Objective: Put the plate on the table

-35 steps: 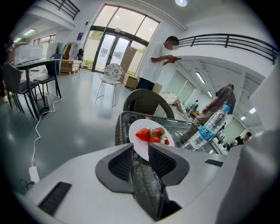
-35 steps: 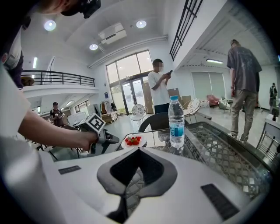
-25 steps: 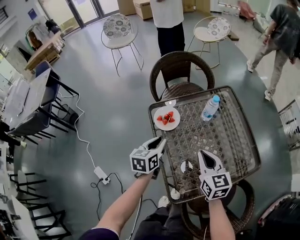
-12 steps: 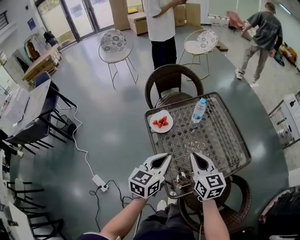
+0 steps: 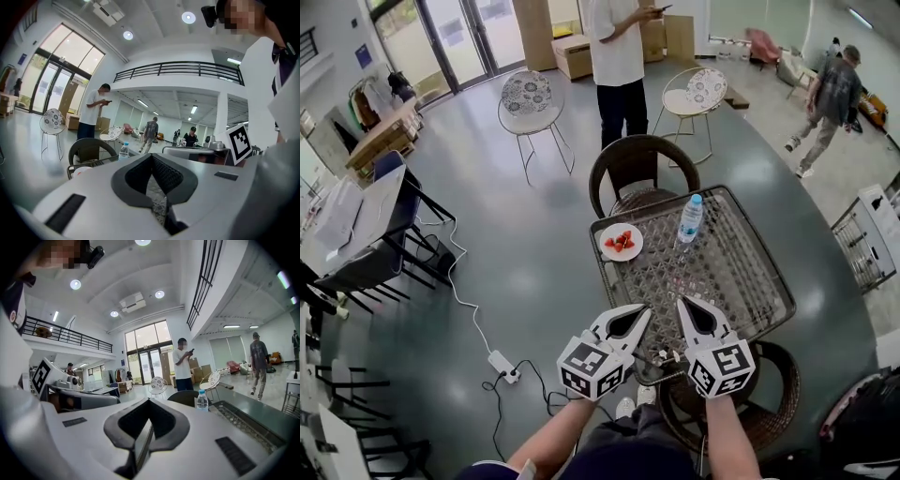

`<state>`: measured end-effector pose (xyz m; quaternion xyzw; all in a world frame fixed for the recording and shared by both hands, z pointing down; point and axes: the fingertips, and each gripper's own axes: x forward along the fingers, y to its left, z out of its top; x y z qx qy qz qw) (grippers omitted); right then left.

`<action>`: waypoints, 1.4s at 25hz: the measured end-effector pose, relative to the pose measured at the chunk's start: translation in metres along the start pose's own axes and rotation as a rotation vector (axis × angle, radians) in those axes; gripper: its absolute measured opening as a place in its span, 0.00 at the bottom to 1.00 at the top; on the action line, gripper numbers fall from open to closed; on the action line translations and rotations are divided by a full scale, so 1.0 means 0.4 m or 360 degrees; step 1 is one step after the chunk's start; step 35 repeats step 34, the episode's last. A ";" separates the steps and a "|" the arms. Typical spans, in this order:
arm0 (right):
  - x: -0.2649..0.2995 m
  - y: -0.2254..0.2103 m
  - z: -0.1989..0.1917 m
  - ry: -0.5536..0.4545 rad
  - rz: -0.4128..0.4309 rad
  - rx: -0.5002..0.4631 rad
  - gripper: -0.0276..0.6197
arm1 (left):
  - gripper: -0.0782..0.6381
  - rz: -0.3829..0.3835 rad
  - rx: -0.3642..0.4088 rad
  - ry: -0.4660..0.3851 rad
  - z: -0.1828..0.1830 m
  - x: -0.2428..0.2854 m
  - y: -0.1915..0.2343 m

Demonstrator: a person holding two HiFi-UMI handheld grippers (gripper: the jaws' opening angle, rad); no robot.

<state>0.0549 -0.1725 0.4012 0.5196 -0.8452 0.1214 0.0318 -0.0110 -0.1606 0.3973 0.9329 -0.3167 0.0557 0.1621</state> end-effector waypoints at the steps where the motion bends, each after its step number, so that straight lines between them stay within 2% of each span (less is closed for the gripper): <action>1: -0.003 0.007 0.007 -0.0009 0.0007 -0.0007 0.05 | 0.12 0.0000 0.0007 -0.0006 0.005 -0.005 -0.004; 11: -0.029 0.036 0.048 -0.0062 -0.0011 -0.0052 0.05 | 0.12 -0.0009 0.0101 -0.0039 0.041 -0.040 -0.030; 25: -0.036 0.047 0.065 -0.0088 -0.0015 -0.0056 0.05 | 0.12 -0.0011 0.0101 -0.0056 0.055 -0.052 -0.030; 35: -0.039 0.051 0.076 -0.0094 -0.0016 -0.0062 0.05 | 0.12 -0.0011 0.0147 -0.0052 0.062 -0.051 -0.042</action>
